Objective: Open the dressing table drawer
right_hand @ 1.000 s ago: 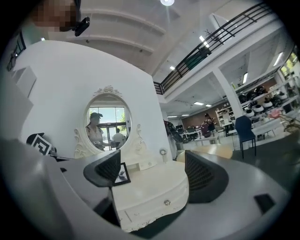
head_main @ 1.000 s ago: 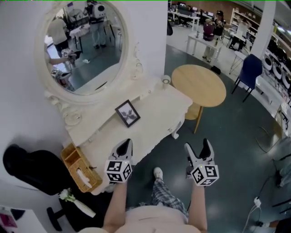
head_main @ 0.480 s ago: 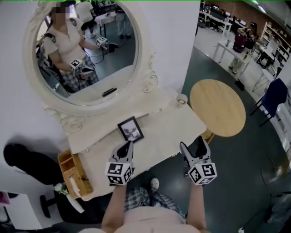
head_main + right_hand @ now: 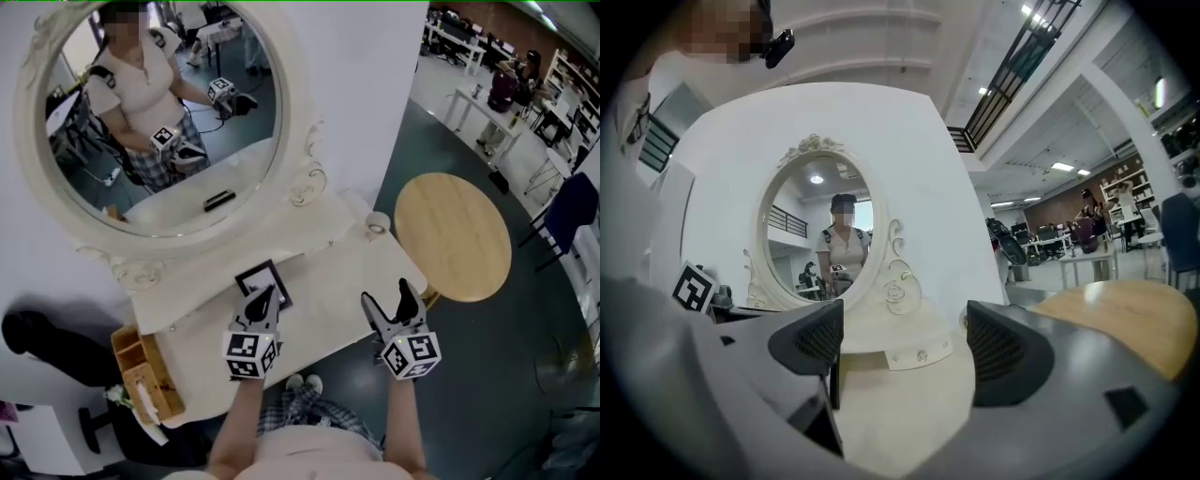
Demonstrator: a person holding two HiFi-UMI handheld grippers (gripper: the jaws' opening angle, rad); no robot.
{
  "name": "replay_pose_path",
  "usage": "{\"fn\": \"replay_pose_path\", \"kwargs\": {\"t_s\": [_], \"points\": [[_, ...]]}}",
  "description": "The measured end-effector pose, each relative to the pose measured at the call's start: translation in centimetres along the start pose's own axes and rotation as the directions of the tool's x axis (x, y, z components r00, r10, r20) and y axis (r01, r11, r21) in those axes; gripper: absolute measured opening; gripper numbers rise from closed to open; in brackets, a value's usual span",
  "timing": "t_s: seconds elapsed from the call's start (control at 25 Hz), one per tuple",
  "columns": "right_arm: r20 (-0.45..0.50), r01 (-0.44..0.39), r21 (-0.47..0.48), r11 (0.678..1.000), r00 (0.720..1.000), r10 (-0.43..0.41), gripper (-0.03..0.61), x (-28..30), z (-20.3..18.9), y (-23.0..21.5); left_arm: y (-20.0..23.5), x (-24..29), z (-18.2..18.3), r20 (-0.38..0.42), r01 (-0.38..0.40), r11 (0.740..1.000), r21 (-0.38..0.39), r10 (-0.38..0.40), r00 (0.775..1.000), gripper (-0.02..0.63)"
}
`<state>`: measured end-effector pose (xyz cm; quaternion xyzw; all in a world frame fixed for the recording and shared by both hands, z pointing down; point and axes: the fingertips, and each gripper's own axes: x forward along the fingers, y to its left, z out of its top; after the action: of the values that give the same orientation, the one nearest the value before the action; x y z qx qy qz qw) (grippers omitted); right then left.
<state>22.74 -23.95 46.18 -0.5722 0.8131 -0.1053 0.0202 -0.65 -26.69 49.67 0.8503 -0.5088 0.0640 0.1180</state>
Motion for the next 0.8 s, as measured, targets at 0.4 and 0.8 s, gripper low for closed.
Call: {"fn": "replay_pose_path", "kwargs": {"t_s": [0.4, 0.8], "points": [[-0.136, -0.059, -0.033, 0.998, 0.989, 0.055, 0.359, 10.2, -3.4, -1.6, 1.0, 8.7, 0.2, -0.029, -0.045, 0.998, -0.05, 0.043, 0.999, 0.028], [-0.317, -0.107, -0.066, 0.992, 0.945, 0.08, 0.269, 18.9, -10.9, -4.0, 0.6, 15.6, -3.8, -0.071, -0.085, 0.982, -0.17, 0.074, 0.995, 0.028]]}}
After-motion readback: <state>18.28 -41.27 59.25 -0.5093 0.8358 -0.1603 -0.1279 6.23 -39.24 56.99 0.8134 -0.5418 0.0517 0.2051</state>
